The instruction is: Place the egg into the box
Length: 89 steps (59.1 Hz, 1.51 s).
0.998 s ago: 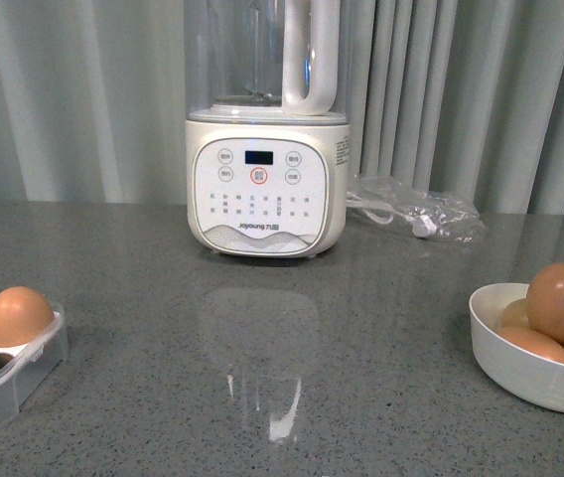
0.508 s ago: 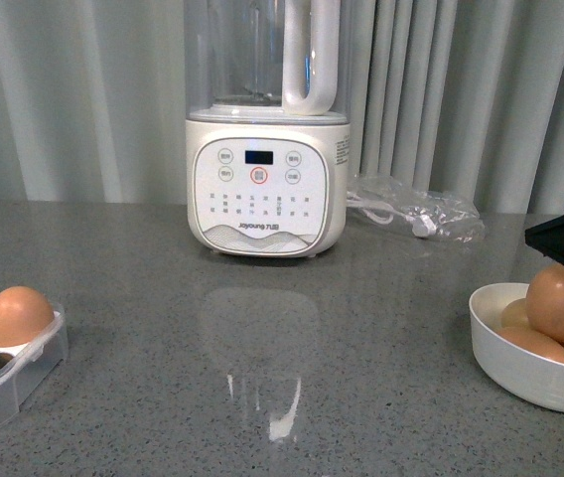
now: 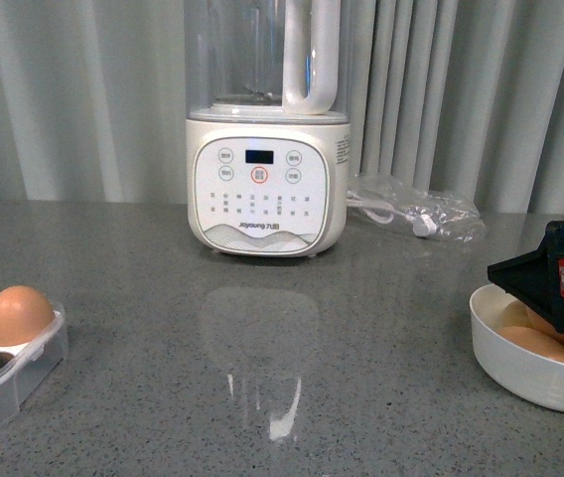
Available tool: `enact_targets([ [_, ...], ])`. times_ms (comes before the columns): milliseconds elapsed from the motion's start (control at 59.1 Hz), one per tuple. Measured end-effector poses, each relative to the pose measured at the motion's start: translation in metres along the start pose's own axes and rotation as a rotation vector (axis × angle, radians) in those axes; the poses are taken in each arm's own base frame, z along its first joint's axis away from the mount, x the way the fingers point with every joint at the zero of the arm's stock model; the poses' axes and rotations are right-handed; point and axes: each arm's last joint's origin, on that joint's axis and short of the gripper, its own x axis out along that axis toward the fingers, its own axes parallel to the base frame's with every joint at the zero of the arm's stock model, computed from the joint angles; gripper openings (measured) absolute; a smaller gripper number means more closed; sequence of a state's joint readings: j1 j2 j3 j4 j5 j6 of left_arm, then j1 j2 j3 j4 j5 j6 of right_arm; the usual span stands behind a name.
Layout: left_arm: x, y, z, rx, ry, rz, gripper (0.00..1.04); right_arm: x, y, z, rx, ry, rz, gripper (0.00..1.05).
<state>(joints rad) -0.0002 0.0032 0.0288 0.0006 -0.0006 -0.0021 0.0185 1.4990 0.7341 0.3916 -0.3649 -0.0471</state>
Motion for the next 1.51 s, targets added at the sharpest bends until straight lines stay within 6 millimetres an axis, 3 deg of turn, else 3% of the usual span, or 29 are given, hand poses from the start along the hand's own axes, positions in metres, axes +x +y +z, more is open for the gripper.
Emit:
enact_targets([
  [338, 0.0, 0.0, 0.0, 0.0, 0.0, 0.0, 0.98, -0.001, 0.001, -0.008, -0.015, 0.029, 0.004, 0.96],
  [643, 0.0, 0.0, 0.0, 0.0, 0.0, 0.0, 0.98, -0.001, 0.002, -0.012, -0.029, 0.041, 0.001, 0.51],
  [728, 0.0, 0.0, 0.0, 0.0, 0.0, 0.0, 0.98, -0.001, 0.002, -0.013, -0.036, 0.044, 0.005, 0.43],
  [1066, 0.0, 0.0, 0.0, 0.0, 0.0, 0.0, 0.98, -0.015, 0.006, -0.002, -0.062, 0.022, 0.002, 0.42],
  [1303, 0.0, 0.0, 0.0, 0.0, 0.0, 0.0, 0.98, -0.042, 0.023, 0.039, -0.137, -0.108, 0.036, 0.42],
  [1506, 0.0, 0.0, 0.0, 0.0, 0.0, 0.0, 0.98, -0.034, 0.031, 0.058, -0.168, -0.18, 0.12, 0.42],
])
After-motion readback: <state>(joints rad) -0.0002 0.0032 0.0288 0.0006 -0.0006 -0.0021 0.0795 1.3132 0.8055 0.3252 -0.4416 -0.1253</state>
